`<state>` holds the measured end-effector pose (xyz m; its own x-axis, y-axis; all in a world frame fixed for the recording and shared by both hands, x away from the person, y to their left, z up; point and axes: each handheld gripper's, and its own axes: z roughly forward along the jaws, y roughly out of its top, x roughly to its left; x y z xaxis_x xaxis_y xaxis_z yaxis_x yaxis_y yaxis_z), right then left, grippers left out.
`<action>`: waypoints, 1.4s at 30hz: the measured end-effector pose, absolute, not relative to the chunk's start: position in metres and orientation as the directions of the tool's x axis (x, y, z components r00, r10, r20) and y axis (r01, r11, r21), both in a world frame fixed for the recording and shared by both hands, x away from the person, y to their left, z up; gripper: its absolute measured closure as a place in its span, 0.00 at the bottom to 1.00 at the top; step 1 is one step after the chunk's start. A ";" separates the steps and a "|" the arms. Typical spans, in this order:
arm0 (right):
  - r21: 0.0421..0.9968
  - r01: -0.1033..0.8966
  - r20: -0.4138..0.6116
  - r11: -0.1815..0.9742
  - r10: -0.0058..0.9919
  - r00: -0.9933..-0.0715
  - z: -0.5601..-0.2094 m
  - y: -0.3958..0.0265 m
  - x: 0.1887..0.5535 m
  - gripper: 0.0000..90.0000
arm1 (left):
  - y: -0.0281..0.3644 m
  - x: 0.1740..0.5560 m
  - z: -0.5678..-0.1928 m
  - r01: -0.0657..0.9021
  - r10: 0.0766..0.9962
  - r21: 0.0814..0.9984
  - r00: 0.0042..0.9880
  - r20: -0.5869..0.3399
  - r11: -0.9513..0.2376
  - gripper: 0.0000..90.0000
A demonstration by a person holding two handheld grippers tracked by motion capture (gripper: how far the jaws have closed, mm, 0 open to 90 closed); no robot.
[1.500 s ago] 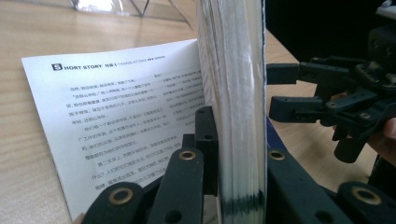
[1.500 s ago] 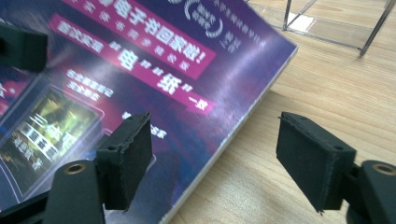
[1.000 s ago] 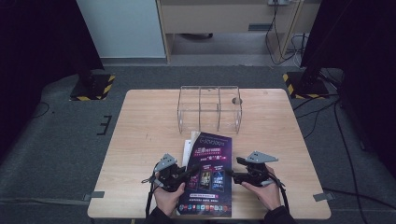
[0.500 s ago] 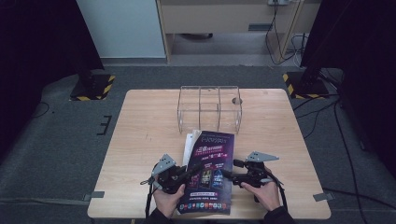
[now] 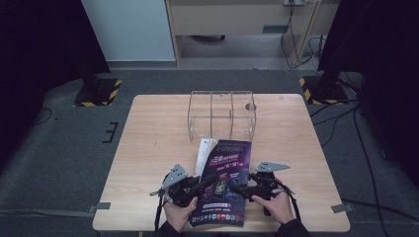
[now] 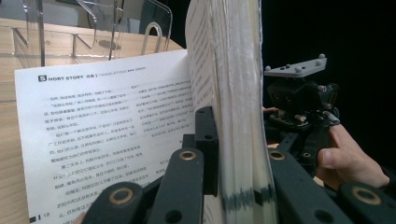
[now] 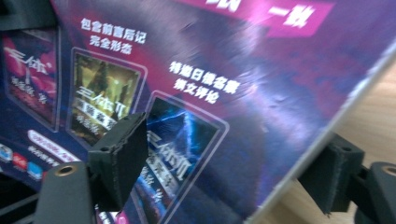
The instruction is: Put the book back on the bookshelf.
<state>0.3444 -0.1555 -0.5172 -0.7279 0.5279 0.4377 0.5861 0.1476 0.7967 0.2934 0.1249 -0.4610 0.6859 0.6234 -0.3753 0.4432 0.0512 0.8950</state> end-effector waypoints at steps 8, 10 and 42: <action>0.780 0.608 0.471 0.150 0.498 -0.728 -0.518 -0.152 0.343 0.39 | 0.124 0.294 -0.464 0.444 0.622 0.894 0.686 -0.378 0.053 0.92; 0.775 0.615 0.477 0.147 0.501 -0.722 -0.518 -0.152 0.343 0.40 | 0.124 0.294 -0.464 0.442 0.619 0.896 0.689 -0.376 0.052 0.92; 0.748 0.664 0.573 0.018 0.489 -0.658 -0.494 -0.165 0.331 0.89 | 0.138 0.306 -0.477 0.465 0.651 0.881 0.645 -0.400 0.080 0.92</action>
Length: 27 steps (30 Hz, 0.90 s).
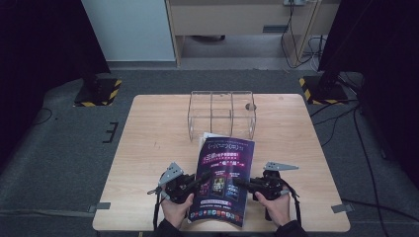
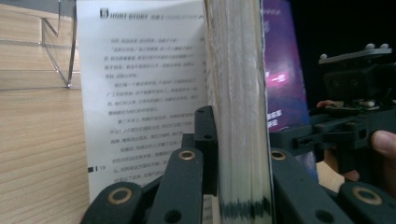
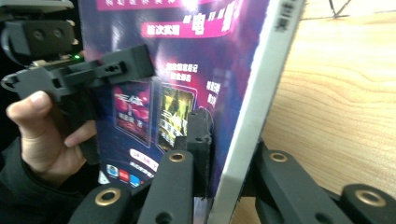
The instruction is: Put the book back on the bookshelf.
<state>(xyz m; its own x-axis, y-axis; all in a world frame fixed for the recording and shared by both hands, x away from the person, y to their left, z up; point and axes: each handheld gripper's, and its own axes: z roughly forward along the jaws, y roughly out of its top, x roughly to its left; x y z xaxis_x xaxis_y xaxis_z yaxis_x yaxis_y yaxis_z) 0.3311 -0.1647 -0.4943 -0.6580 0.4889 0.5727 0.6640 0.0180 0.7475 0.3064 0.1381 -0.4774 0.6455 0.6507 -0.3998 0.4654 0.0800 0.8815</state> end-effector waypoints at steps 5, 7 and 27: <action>0.765 0.643 0.550 0.025 0.493 -0.674 -0.487 -0.166 0.329 0.92 | 0.141 0.309 -0.480 0.478 0.643 0.874 0.644 -0.414 0.083 0.90; 0.777 0.629 0.532 0.034 0.498 -0.685 -0.483 -0.167 0.328 0.92 | 0.141 0.309 -0.480 0.482 0.640 0.872 0.645 -0.419 0.085 0.88; 0.864 0.490 0.364 0.113 0.531 -0.765 -0.446 -0.161 0.316 0.92 | 0.152 0.314 -0.484 0.463 0.694 0.879 0.597 -0.402 0.111 0.55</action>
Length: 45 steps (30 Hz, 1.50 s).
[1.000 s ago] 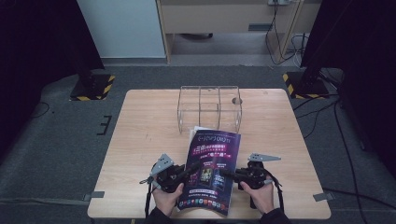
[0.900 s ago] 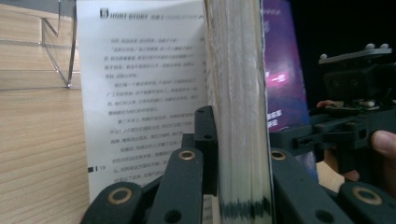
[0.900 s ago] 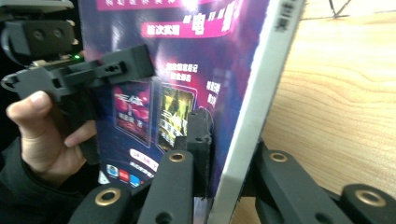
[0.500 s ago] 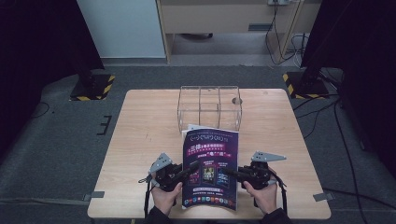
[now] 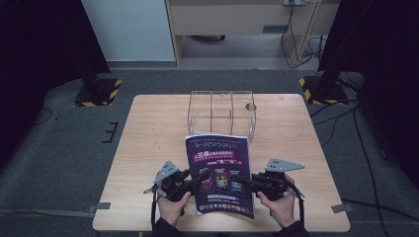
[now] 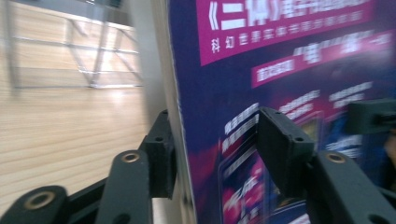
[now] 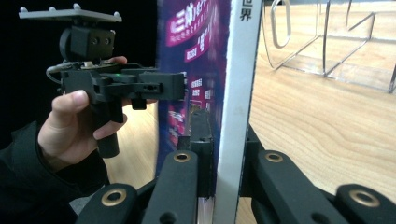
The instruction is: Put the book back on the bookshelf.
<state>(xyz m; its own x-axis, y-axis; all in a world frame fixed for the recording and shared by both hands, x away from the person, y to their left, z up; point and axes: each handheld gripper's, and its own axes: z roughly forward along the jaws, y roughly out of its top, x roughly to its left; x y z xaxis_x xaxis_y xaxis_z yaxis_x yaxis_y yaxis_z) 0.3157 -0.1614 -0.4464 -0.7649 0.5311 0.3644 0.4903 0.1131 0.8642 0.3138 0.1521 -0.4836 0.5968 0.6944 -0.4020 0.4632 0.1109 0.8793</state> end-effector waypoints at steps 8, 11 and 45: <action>0.879 0.470 0.354 0.074 0.559 -0.750 -0.433 -0.171 0.318 0.92 | 0.175 0.317 -0.486 0.475 0.779 0.875 0.511 -0.364 0.097 0.49; 0.888 0.459 0.352 0.043 0.580 -0.735 -0.425 -0.180 0.320 0.92 | 0.183 0.319 -0.488 0.485 0.815 0.871 0.471 -0.337 0.080 0.46; 0.964 0.264 0.198 -0.040 0.769 -0.608 -0.359 -0.202 0.372 0.92 | 0.214 0.342 -0.526 0.654 0.973 0.750 0.223 -0.066 -0.099 0.24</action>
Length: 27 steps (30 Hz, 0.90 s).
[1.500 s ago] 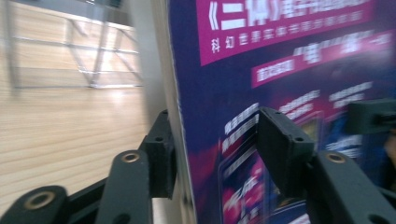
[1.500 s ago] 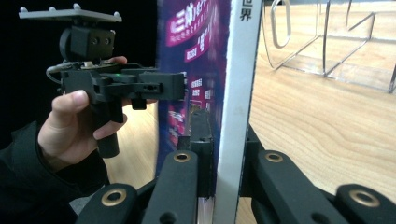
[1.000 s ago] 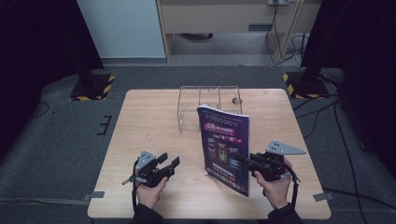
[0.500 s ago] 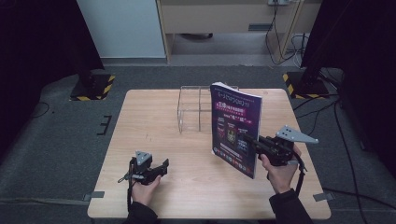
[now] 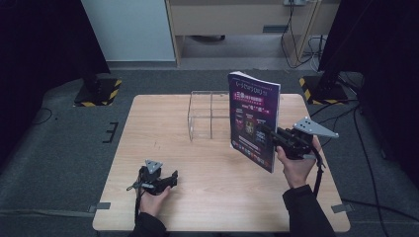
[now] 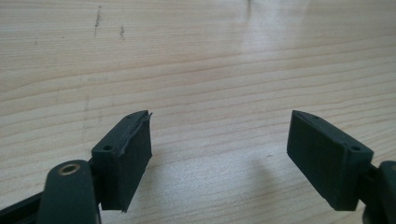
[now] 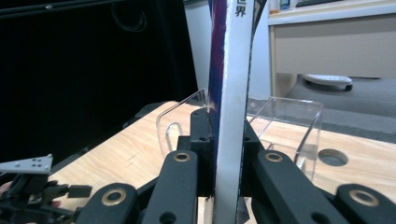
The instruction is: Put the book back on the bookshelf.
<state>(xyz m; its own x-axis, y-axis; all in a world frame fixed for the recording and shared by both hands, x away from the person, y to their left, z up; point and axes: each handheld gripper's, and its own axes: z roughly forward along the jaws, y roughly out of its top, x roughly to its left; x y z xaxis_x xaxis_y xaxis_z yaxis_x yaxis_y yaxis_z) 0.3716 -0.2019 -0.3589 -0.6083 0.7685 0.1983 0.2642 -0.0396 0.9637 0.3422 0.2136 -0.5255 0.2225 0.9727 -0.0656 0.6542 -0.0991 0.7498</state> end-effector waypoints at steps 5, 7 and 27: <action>0.965 0.256 0.198 -0.051 0.783 -0.589 -0.356 -0.205 0.378 0.92 | 0.213 0.343 -0.528 0.663 0.975 0.739 0.220 -0.042 -0.118 0.22; 0.965 0.255 0.203 -0.060 0.787 -0.583 -0.356 -0.206 0.380 0.92 | 0.213 0.344 -0.528 0.668 0.974 0.734 0.222 -0.036 -0.125 0.21; 0.967 0.246 0.185 -0.067 0.847 -0.498 -0.366 -0.195 0.422 0.92 | 0.212 0.345 -0.535 0.671 0.975 0.724 0.221 0.005 -0.156 0.18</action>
